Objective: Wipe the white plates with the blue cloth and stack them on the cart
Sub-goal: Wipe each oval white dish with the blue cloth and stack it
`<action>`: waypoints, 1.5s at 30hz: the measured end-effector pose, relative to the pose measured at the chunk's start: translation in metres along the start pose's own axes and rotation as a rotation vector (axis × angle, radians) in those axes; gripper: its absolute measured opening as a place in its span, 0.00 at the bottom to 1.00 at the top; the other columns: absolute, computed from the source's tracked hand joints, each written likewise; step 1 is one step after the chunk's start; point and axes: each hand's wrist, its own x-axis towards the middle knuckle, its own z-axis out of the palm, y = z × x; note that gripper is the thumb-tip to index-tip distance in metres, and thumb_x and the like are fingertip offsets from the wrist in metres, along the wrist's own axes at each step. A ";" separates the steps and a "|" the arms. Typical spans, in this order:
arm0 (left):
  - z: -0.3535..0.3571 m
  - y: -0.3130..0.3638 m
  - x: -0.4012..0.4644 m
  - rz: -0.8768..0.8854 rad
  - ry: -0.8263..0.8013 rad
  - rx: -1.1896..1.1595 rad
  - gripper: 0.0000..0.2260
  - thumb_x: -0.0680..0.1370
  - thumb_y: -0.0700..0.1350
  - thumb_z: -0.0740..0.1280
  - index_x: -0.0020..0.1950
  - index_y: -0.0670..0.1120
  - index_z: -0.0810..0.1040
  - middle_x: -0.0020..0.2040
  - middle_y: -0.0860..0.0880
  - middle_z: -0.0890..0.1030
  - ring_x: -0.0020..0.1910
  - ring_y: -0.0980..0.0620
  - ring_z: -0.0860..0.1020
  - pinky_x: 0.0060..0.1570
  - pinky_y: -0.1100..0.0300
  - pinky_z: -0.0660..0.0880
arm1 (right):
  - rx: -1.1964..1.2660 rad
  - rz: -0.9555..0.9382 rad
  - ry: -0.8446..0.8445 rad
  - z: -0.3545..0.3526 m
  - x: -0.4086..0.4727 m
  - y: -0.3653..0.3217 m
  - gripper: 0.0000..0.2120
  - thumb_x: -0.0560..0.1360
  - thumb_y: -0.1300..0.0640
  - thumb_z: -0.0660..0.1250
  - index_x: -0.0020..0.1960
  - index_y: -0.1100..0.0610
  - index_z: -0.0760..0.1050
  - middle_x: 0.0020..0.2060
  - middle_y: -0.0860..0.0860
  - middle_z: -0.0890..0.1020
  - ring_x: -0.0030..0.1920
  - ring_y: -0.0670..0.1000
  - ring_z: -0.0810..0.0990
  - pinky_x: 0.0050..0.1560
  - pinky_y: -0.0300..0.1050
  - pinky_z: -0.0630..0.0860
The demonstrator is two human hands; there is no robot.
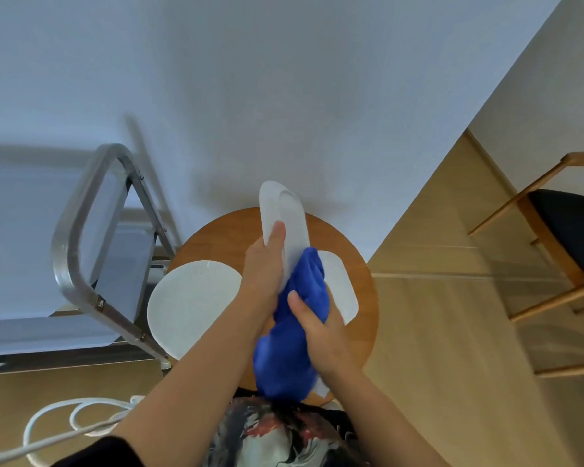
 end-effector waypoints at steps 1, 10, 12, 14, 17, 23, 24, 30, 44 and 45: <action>-0.001 -0.001 -0.002 0.045 0.007 0.042 0.09 0.80 0.56 0.59 0.44 0.56 0.74 0.38 0.57 0.80 0.35 0.58 0.80 0.29 0.67 0.75 | 0.051 0.034 -0.011 0.004 -0.004 0.006 0.13 0.77 0.49 0.64 0.57 0.37 0.66 0.56 0.36 0.76 0.53 0.30 0.75 0.51 0.25 0.70; -0.025 -0.041 -0.015 1.152 -0.342 1.261 0.19 0.76 0.44 0.57 0.63 0.42 0.78 0.55 0.38 0.82 0.46 0.41 0.83 0.45 0.50 0.79 | 0.743 0.138 0.088 -0.048 0.019 0.003 0.17 0.67 0.46 0.68 0.53 0.51 0.81 0.46 0.55 0.85 0.47 0.53 0.84 0.41 0.45 0.81; -0.019 -0.036 -0.018 0.950 -0.418 1.444 0.22 0.80 0.45 0.53 0.74 0.47 0.65 0.69 0.38 0.72 0.64 0.40 0.75 0.63 0.46 0.69 | 0.732 0.063 0.056 -0.057 0.021 -0.002 0.12 0.64 0.47 0.75 0.48 0.43 0.82 0.48 0.50 0.85 0.49 0.50 0.84 0.42 0.45 0.81; -0.014 -0.040 -0.016 0.799 -0.463 1.617 0.24 0.83 0.47 0.52 0.78 0.52 0.50 0.77 0.42 0.58 0.74 0.43 0.60 0.71 0.47 0.53 | 0.694 0.083 0.044 -0.062 0.022 -0.003 0.17 0.60 0.48 0.77 0.48 0.41 0.81 0.50 0.50 0.85 0.50 0.51 0.84 0.43 0.47 0.81; -0.010 -0.041 -0.014 0.783 -0.476 1.731 0.25 0.83 0.48 0.51 0.78 0.53 0.45 0.78 0.44 0.51 0.76 0.43 0.54 0.72 0.45 0.48 | 0.638 0.129 0.110 -0.064 0.024 -0.002 0.18 0.59 0.54 0.73 0.48 0.42 0.80 0.48 0.50 0.85 0.46 0.52 0.85 0.41 0.50 0.80; -0.043 -0.019 0.000 0.644 -0.320 1.089 0.33 0.73 0.64 0.64 0.74 0.60 0.55 0.77 0.53 0.58 0.76 0.52 0.50 0.74 0.46 0.45 | 0.777 0.068 0.161 -0.077 0.023 0.004 0.16 0.65 0.61 0.62 0.51 0.48 0.74 0.39 0.49 0.85 0.35 0.52 0.85 0.30 0.49 0.79; -0.049 -0.015 0.004 0.566 -0.144 0.893 0.33 0.74 0.61 0.66 0.75 0.56 0.57 0.76 0.52 0.60 0.76 0.51 0.54 0.73 0.48 0.51 | 0.785 0.059 0.150 -0.078 0.022 0.005 0.16 0.64 0.61 0.63 0.50 0.48 0.75 0.39 0.49 0.85 0.35 0.53 0.85 0.30 0.50 0.79; -0.063 -0.013 0.016 -0.392 -0.196 -0.143 0.13 0.80 0.55 0.60 0.58 0.50 0.76 0.50 0.46 0.85 0.52 0.43 0.81 0.47 0.48 0.79 | 0.537 0.187 0.180 -0.073 0.027 0.003 0.04 0.70 0.53 0.69 0.43 0.44 0.79 0.43 0.50 0.85 0.42 0.51 0.85 0.36 0.49 0.81; -0.033 -0.062 0.003 -0.140 -0.313 0.011 0.18 0.82 0.55 0.56 0.65 0.49 0.76 0.58 0.47 0.82 0.58 0.49 0.80 0.52 0.56 0.77 | -0.714 -0.078 0.170 -0.021 0.062 0.014 0.25 0.77 0.45 0.61 0.71 0.55 0.64 0.68 0.50 0.70 0.66 0.53 0.68 0.61 0.55 0.70; -0.031 -0.065 0.005 -0.147 -0.288 0.012 0.18 0.82 0.55 0.56 0.64 0.49 0.77 0.58 0.46 0.82 0.58 0.48 0.79 0.56 0.54 0.76 | -0.716 -0.100 0.114 -0.017 0.058 0.019 0.25 0.77 0.45 0.61 0.71 0.54 0.64 0.69 0.49 0.69 0.66 0.53 0.68 0.61 0.53 0.70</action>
